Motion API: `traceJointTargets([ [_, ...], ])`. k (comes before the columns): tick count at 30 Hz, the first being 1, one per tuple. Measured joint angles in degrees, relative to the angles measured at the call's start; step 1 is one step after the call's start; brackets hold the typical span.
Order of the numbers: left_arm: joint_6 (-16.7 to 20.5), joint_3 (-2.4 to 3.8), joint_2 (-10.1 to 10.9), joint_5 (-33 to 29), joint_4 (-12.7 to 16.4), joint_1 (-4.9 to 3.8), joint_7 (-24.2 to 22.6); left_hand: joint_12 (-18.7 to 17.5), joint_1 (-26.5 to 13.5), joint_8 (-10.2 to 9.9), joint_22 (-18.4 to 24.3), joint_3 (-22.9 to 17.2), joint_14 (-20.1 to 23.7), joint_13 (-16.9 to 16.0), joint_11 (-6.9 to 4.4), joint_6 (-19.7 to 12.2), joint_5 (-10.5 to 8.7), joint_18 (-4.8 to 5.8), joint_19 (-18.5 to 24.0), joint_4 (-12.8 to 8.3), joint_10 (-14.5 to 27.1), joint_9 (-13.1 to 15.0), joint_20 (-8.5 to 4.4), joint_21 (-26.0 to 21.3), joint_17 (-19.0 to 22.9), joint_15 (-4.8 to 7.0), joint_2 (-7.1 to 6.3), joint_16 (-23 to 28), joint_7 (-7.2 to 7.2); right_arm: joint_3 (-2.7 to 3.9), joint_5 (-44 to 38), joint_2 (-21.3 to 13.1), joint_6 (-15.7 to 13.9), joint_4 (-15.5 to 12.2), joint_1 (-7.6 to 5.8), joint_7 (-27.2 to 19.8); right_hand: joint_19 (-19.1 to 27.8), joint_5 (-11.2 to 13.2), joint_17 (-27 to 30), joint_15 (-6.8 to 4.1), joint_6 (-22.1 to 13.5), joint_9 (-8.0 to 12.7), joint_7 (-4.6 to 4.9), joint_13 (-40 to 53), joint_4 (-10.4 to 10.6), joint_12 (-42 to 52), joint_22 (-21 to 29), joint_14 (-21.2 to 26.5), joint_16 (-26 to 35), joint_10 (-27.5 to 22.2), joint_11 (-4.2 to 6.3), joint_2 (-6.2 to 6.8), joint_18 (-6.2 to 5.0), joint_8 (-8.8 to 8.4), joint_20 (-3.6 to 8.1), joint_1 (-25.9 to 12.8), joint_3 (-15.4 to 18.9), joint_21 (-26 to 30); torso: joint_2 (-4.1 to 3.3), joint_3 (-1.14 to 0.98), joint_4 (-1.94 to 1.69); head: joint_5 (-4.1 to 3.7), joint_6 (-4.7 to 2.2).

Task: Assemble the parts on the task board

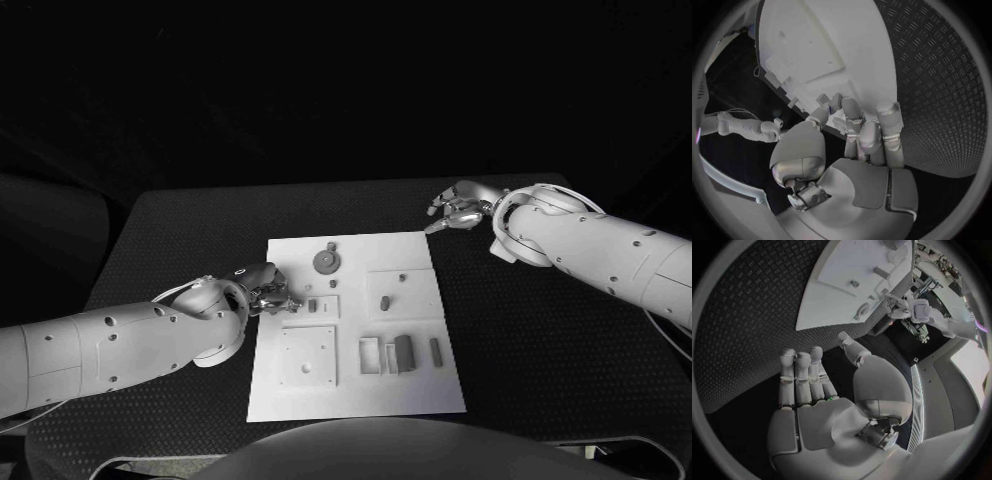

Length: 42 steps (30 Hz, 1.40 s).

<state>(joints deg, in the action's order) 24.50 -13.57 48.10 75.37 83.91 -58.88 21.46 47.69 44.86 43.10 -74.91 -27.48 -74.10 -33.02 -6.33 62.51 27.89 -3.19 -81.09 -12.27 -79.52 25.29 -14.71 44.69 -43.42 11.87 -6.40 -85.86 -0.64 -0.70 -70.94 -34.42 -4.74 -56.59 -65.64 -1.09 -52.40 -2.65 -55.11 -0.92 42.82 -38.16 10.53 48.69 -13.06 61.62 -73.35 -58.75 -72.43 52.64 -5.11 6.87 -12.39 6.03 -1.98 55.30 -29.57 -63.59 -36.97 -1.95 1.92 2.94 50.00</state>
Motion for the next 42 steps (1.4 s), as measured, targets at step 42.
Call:
traceJointTargets([
  [42, 0.2, 0.64, 0.9, -0.8, 0.1, -0.05, -0.1, 0.0, -5.2, 0.5, 0.0, 0.3, 0.2, -0.1, 0.07, 0.0, -13.31, -0.08, -0.1, 5.6, -0.1, -0.2, -0.10, 0.0, -0.2, 0.20, -3.06, 0.0, -0.18, 0.00, 0.0, 0.0, 0.1, 0.1, 0.01, 0.0, 0.1, 0.0, 0.0, 0.10, 0.0, 0.0, 0.00, 0.0, 0.0, 0.0, 0.0, 0.1, 0.0, 0.0, 0.00, 0.00, 0.00, 0.00, -0.10, 0.0, 0.0, 0.0, 0.02, 0.00, -0.02, -0.19, 0.00],
])
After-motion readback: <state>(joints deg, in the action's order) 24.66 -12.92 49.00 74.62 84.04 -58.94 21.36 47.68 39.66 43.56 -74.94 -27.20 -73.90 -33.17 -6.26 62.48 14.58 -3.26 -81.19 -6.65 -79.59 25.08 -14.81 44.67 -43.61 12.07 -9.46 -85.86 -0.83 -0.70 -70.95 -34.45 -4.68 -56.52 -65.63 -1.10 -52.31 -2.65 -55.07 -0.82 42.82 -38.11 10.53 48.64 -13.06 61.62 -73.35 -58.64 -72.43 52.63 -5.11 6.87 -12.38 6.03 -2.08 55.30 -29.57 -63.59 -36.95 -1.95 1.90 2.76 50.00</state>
